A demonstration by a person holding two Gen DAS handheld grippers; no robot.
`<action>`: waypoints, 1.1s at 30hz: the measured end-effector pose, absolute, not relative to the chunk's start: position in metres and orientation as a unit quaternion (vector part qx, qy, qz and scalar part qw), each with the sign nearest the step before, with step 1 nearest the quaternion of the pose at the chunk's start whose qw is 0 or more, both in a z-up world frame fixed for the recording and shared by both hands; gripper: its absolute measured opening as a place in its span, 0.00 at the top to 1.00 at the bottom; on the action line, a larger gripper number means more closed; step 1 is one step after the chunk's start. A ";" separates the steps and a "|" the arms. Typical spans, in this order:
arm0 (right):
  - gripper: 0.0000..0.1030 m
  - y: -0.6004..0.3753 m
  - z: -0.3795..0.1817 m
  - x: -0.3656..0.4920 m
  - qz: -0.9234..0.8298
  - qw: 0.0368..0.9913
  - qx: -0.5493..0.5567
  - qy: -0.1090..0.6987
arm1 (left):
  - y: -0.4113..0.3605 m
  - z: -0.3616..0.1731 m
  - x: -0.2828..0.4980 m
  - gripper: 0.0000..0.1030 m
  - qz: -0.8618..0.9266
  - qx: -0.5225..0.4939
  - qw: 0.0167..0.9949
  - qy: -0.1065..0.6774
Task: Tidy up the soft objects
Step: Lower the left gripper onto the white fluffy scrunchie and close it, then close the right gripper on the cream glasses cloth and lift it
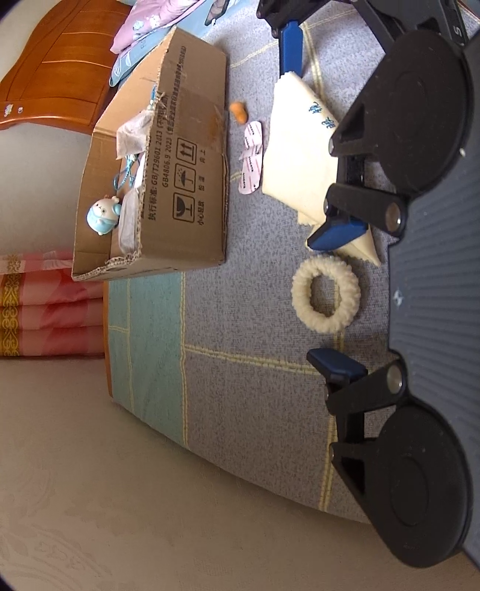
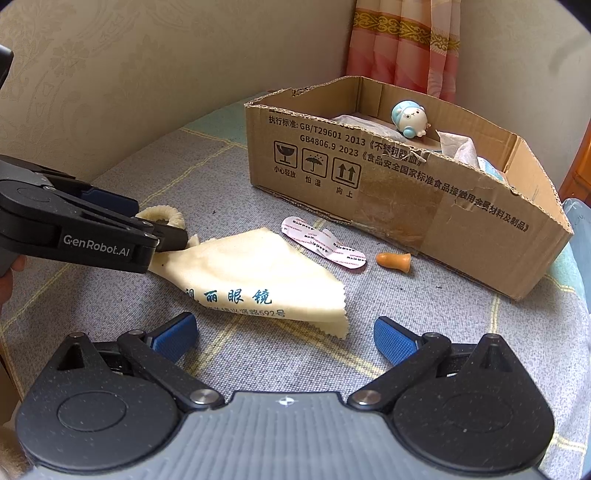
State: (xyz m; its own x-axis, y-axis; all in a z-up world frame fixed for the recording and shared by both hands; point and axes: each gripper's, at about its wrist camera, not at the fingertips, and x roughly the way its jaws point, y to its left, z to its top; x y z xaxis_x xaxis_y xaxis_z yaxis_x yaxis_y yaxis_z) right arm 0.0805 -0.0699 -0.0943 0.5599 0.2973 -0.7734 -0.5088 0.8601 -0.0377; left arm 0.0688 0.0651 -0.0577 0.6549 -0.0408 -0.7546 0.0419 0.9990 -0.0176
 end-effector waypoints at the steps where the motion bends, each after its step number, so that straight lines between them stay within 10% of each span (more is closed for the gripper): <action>1: 0.00 -0.070 -0.094 0.080 0.231 0.874 -0.129 0.408 | 0.065 -0.057 0.068 0.55 -0.027 0.002 0.910 0.413; 33: 0.00 -0.033 -0.093 0.112 0.347 0.822 -0.188 0.411 | 0.083 -0.057 0.069 0.62 -0.019 -0.025 0.912 0.409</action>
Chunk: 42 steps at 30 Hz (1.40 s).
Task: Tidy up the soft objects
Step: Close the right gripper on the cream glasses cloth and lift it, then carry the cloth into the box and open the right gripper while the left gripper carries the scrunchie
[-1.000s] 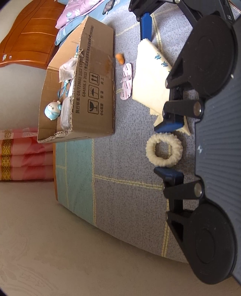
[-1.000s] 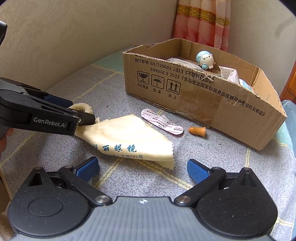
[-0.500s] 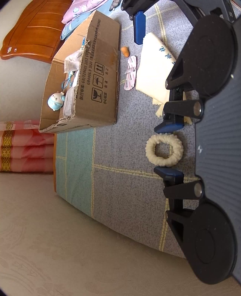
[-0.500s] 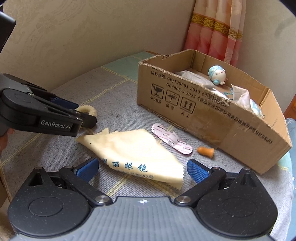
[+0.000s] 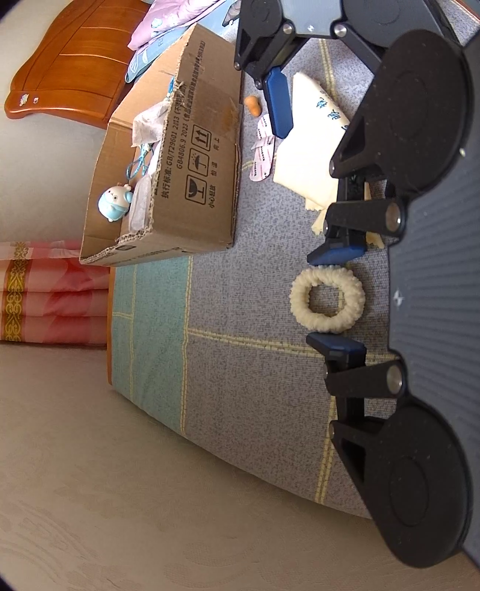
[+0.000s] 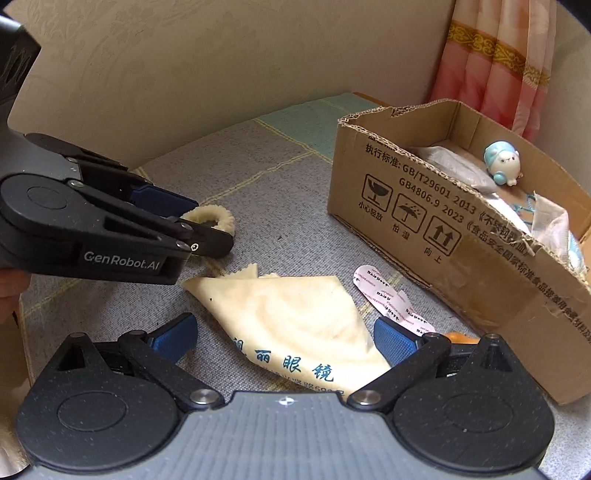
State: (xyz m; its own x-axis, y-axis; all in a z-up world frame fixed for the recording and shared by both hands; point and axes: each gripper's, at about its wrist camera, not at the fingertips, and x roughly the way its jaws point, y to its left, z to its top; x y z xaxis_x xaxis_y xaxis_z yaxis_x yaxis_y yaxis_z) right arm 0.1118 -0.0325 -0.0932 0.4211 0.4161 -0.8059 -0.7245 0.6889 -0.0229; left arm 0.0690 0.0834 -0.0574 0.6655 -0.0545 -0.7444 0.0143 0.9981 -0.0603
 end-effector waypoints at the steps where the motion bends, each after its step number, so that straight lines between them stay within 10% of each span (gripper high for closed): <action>1: 0.00 -0.033 -0.093 0.112 0.349 0.821 -0.188 0.411 | 0.083 -0.057 0.069 0.62 -0.019 -0.025 0.912 0.409; 7: 0.05 -0.032 -0.092 0.111 0.358 0.818 -0.193 0.406 | 0.083 -0.058 0.070 0.62 -0.016 -0.024 0.912 0.409; 26: 0.69 -0.046 -0.074 0.105 0.317 0.841 -0.177 0.401 | 0.082 -0.056 0.072 0.63 -0.023 -0.011 0.913 0.408; 42: 0.71 -0.065 -0.048 0.090 0.304 0.857 -0.165 0.382 | 0.073 -0.024 0.060 0.63 -0.066 0.026 0.916 0.395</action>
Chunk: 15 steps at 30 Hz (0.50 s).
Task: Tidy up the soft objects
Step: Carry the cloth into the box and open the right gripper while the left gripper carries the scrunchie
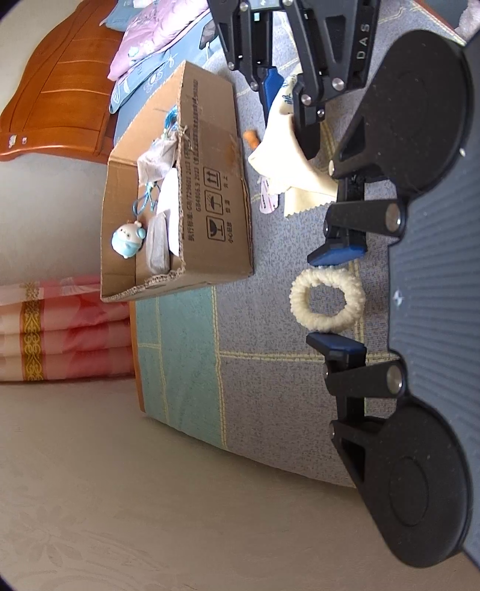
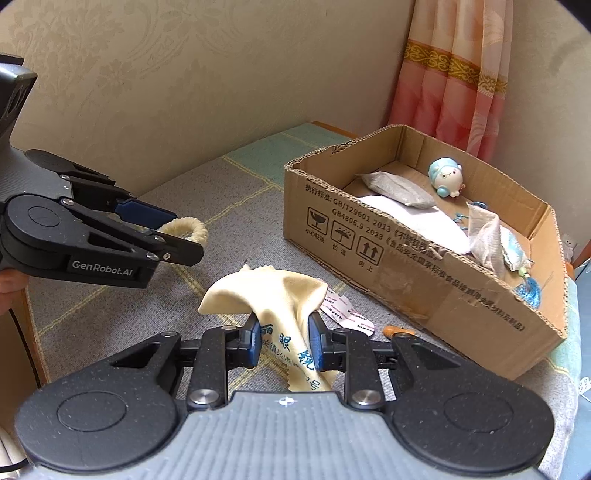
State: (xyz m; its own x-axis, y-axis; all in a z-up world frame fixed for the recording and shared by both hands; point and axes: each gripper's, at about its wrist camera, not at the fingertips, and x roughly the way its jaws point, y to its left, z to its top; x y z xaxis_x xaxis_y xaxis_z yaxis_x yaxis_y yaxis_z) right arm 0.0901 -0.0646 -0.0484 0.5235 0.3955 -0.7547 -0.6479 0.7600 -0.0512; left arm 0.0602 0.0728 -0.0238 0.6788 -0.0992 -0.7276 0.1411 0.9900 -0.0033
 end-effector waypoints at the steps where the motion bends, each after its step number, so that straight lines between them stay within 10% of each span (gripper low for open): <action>1: 0.71 -0.066 -0.046 0.090 0.303 0.858 -0.165 0.380 | 0.072 -0.022 0.060 0.63 -0.068 0.027 0.916 0.394; 15: 0.71 -0.098 -0.008 0.079 0.277 0.881 -0.169 0.345 | 0.046 0.024 0.074 0.63 -0.140 0.049 0.927 0.346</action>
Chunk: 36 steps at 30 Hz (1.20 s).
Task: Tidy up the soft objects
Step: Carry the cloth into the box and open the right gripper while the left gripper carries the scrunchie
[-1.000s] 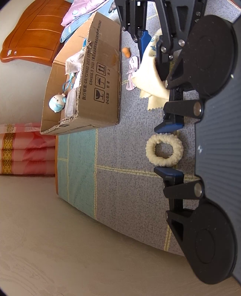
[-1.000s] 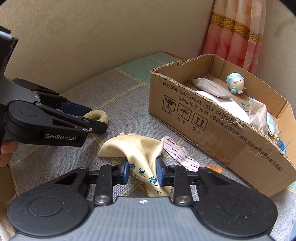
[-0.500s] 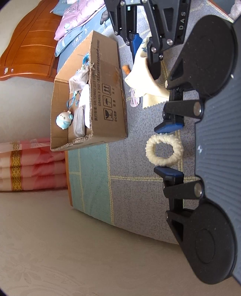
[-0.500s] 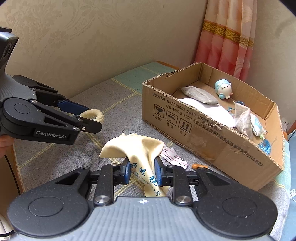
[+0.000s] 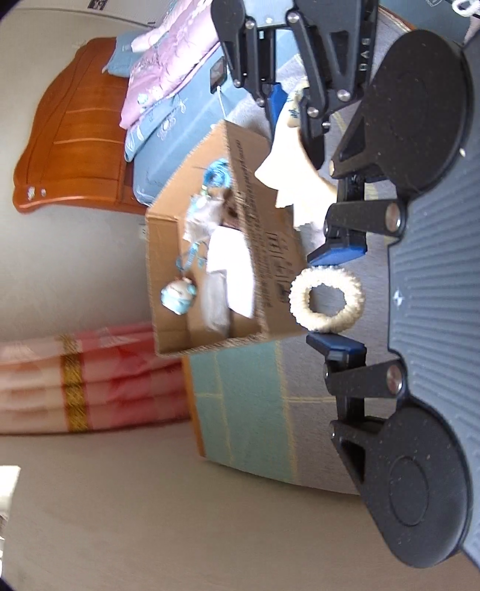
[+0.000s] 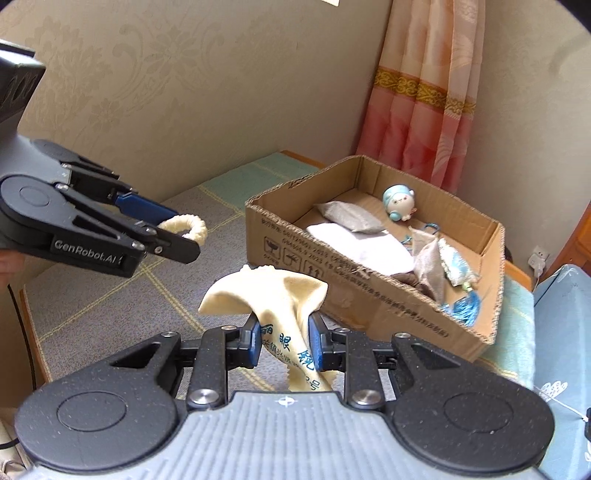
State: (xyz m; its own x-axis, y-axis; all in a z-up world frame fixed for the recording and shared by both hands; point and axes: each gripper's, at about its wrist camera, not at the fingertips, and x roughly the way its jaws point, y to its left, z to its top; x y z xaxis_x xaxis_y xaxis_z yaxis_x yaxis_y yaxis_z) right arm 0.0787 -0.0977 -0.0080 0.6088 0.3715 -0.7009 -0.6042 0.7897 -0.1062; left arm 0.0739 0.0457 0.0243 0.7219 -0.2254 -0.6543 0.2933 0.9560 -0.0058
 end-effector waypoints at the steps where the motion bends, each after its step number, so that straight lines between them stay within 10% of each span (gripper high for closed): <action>1: 0.71 -0.100 -0.005 0.079 0.273 0.883 -0.171 0.342 | 0.042 0.030 0.079 0.63 -0.146 0.053 0.928 0.337; 10: 0.71 -0.119 0.019 0.084 0.247 0.897 -0.186 0.315 | 0.009 0.052 0.140 0.61 -0.161 0.078 0.938 0.296; 14: 0.71 -0.127 0.030 0.089 0.237 0.903 -0.189 0.305 | 0.007 0.042 0.153 0.06 -0.162 0.067 0.940 0.293; 36: 0.71 -0.094 0.055 0.200 0.220 0.900 -0.218 0.306 | 0.063 0.025 0.066 0.01 -0.065 0.047 0.954 0.290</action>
State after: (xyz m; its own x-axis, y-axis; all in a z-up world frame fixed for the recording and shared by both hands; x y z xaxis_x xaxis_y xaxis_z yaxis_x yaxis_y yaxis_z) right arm 0.2002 -0.0941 0.0548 0.7162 0.2635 -0.6463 -0.5295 0.8083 -0.2573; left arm 0.0657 0.0632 0.0249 0.8235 -0.0961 -0.5592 0.1501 0.9873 0.0514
